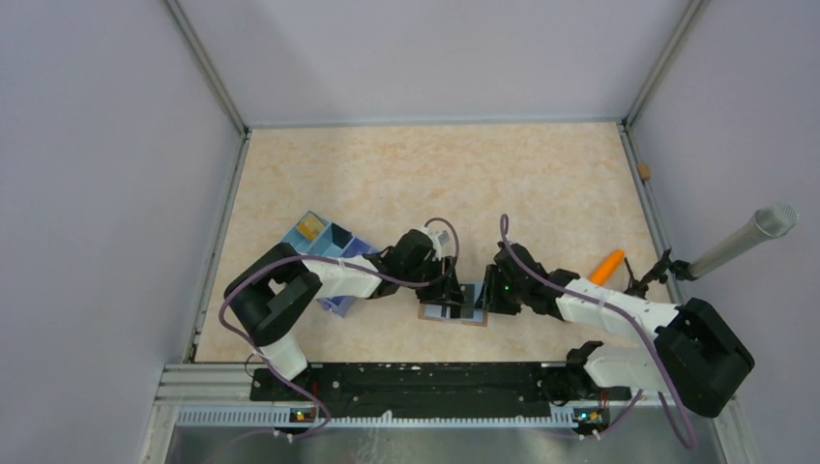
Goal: Put the credit cards into the card holder
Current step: Insert the credit card into the card holder.
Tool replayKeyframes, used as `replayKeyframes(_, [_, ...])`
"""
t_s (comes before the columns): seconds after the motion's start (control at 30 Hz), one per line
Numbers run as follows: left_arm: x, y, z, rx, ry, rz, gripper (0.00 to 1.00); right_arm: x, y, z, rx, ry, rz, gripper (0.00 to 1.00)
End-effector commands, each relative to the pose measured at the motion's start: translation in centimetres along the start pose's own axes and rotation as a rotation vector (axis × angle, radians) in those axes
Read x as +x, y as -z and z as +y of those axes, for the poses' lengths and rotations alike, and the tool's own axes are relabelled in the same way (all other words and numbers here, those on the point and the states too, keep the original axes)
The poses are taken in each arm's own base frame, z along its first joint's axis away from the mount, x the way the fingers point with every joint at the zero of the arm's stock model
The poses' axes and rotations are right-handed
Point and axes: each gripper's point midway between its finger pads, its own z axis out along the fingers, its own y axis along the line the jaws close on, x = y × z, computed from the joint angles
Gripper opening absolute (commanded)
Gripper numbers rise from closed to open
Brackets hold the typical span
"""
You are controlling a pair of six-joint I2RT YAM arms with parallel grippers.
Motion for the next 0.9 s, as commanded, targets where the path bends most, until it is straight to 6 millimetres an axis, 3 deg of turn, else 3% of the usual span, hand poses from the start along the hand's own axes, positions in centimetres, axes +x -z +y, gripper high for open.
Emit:
replayKeyframes(0.0, [-0.4,-0.9,-0.7,0.017,-0.008,-0.013,0.54,-0.1,0.3,-0.2,-0.001,-0.009,-0.032,0.36])
replayKeyframes(0.53, [-1.5,-1.5,-3.8,0.145,0.012,-0.076,0.54,-0.4,0.9,-0.6,0.000,-0.048,-0.083,0.41])
replayKeyframes(0.87, [-3.0,1.4,-5.6,0.154,-0.046,-0.170,0.57,-1.5,2.5,0.5,-0.072,-0.079,-0.157,0.41])
